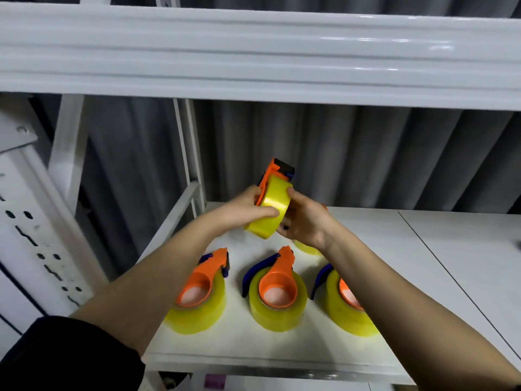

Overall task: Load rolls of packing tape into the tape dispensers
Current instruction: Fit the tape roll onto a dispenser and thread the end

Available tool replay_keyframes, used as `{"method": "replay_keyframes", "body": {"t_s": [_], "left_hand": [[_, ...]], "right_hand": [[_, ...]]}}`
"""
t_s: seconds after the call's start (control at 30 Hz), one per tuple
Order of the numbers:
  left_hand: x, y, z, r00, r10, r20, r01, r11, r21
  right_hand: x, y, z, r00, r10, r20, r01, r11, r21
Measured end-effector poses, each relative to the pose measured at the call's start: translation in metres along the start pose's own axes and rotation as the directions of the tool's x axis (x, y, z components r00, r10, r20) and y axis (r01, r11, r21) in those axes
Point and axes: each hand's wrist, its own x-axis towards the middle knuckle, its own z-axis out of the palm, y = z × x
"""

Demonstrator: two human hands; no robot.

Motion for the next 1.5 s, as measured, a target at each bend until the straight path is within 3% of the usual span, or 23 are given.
{"method": "replay_keyframes", "body": {"t_s": [0.17,0.3,0.43,0.57,0.67,0.73,0.8,0.87,1.23,1.5], "left_hand": [[0.011,-0.009,0.001,0.968,0.126,-0.216,-0.094,0.984,0.152],[0.029,-0.011,-0.008,0.965,0.116,-0.235,-0.031,0.941,0.336],[0.046,-0.019,-0.007,0.953,0.175,-0.248,0.009,0.802,0.598],[0.065,-0.041,0.001,0.965,0.141,-0.22,0.096,0.592,0.8],[0.074,-0.057,0.007,0.975,0.125,-0.185,0.094,0.522,0.848],[0.077,-0.07,0.013,0.979,0.111,-0.171,0.091,0.514,0.853],[0.081,-0.081,0.018,0.985,0.072,-0.158,0.097,0.528,0.844],[0.084,-0.088,0.023,0.987,0.045,-0.152,0.105,0.53,0.842],[0.099,-0.115,0.04,0.992,-0.066,-0.103,0.123,0.522,0.844],[0.101,-0.124,0.047,0.989,-0.042,-0.143,0.145,0.493,0.858]], "right_hand": [[0.016,-0.017,0.008,0.999,-0.036,-0.032,0.032,0.992,-0.12],[0.035,-0.03,0.014,0.988,-0.117,-0.102,0.05,0.863,-0.502],[0.059,-0.032,0.019,0.979,-0.147,-0.139,0.034,0.797,-0.603],[0.085,-0.017,0.02,0.979,-0.149,-0.139,0.021,0.751,-0.66],[0.106,0.002,0.018,0.963,-0.24,-0.12,0.037,0.563,-0.826],[0.118,0.014,0.013,0.949,-0.307,-0.079,0.042,0.369,-0.929],[0.126,0.026,0.011,0.952,-0.307,-0.006,0.052,0.181,-0.982],[0.133,0.036,0.008,0.96,-0.277,0.033,0.055,0.07,-0.996],[0.148,0.064,0.002,0.979,-0.198,-0.047,-0.056,-0.039,-0.998],[0.149,0.069,-0.001,0.98,-0.194,-0.043,-0.065,-0.11,-0.992]]}}
